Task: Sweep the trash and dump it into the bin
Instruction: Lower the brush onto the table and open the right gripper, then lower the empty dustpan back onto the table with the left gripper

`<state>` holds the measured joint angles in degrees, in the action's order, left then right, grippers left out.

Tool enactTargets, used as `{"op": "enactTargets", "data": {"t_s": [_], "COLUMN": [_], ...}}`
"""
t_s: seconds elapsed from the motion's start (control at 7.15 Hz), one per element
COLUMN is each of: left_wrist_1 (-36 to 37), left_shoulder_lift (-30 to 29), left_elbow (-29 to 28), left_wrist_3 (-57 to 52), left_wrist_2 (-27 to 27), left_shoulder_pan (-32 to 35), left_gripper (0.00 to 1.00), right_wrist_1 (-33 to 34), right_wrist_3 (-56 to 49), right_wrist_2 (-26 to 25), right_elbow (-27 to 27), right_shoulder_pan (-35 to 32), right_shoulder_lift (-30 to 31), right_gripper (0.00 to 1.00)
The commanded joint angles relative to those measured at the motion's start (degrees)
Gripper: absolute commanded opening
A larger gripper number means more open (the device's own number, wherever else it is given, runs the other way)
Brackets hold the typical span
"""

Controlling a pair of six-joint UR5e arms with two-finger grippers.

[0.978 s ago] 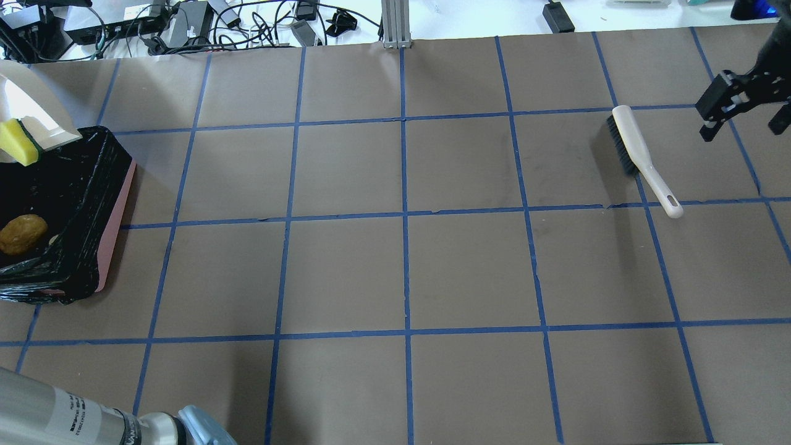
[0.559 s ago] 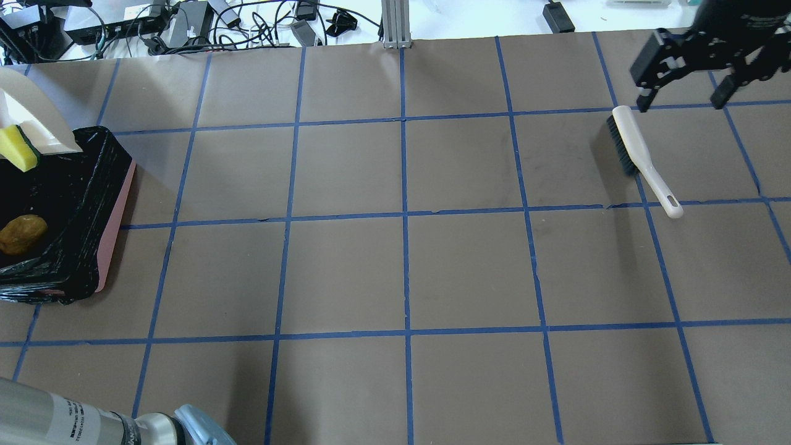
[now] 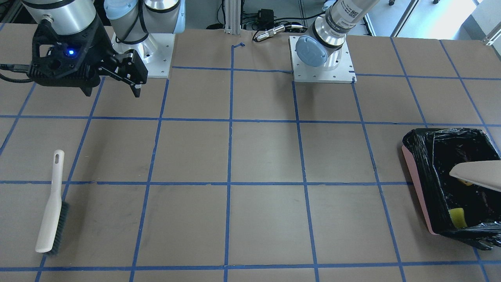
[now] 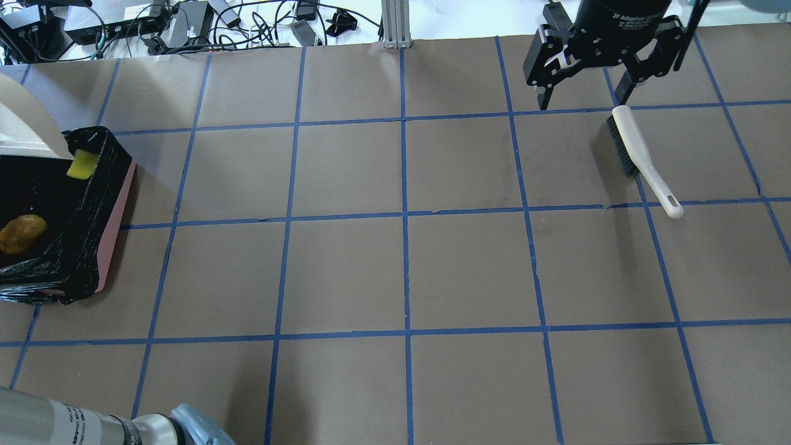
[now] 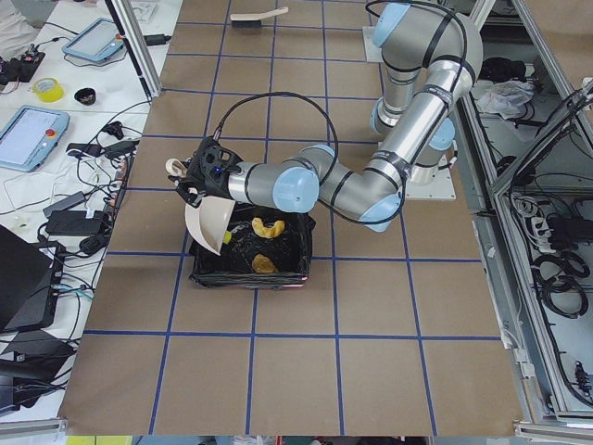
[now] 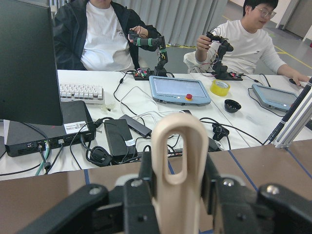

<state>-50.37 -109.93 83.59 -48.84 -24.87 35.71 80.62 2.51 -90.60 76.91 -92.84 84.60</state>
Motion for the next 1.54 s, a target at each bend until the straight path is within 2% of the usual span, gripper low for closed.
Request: {"op": "enactTargets", "data": {"t_s": [0.0, 0.14, 0.28, 0.42, 0.56, 0.7, 0.84, 0.98, 1.12, 1.26, 1.4], "left_wrist_1": [2.1, 9.7, 9.9, 10.0, 10.0, 9.4, 6.1, 1.0, -3.0, -5.1, -6.3], "left_shoulder_lift": [1.7, 1.6, 1.8, 1.0, 0.4, 1.3, 2.9, 3.7, 2.0, 0.4, -1.3], "left_elbow": [-0.6, -0.4, -0.1, -0.2, 0.1, -0.1, -0.7, -1.4, -1.4, -0.9, -0.5], "left_wrist_3": [14.2, 28.1, 39.4, 41.3, 44.1, 53.3, 58.7, 69.2, 84.1, 93.7, 96.0], "left_wrist_2": [-8.7, -17.5, -29.6, -34.7, -35.3, -39.7, -52.6, -60.9, -65.5, -65.6, -65.4], "left_shoulder_pan": [0.8, 3.2, 6.9, 10.2, 12.8, 16.1, 22.6, 28.9, 33.2, 34.5, 34.6], "left_gripper": [0.0, 0.0, 0.0, 0.0, 0.0, 0.0, 0.0, 0.0, 0.0, 0.0, 0.0], "right_wrist_1": [2.9, 4.1, 4.9, 5.9, 7.6, 7.9, 7.9, 7.8, 7.9, 7.7, 6.8], "right_wrist_3": [0.0, 0.0, -0.5, -0.4, -0.6, -1.1, -5.4, -7.0, -7.1, -7.1, -7.3], "right_wrist_2": [0.3, 0.4, 0.3, 0.4, 1.0, 3.0, 4.5, 5.9, 5.3, 4.7, 3.5], "right_elbow": [1.6, 3.5, 4.6, 4.6, 4.2, 4.0, 4.0, 3.7, 3.7, 3.7, 4.2], "right_shoulder_pan": [-0.4, -0.4, -0.4, -0.4, -0.3, -0.3, -0.4, -0.4, -0.4, -0.4, -0.3], "right_shoulder_lift": [-0.5, -0.4, -0.4, 0.1, 0.5, 0.3, 0.5, 1.0, 1.0, 1.1, 2.0], "right_gripper": [1.0, 1.0, 1.0, 1.0, 1.0, 1.0, 1.0, 1.0, 1.0, 1.0, 1.0]}}
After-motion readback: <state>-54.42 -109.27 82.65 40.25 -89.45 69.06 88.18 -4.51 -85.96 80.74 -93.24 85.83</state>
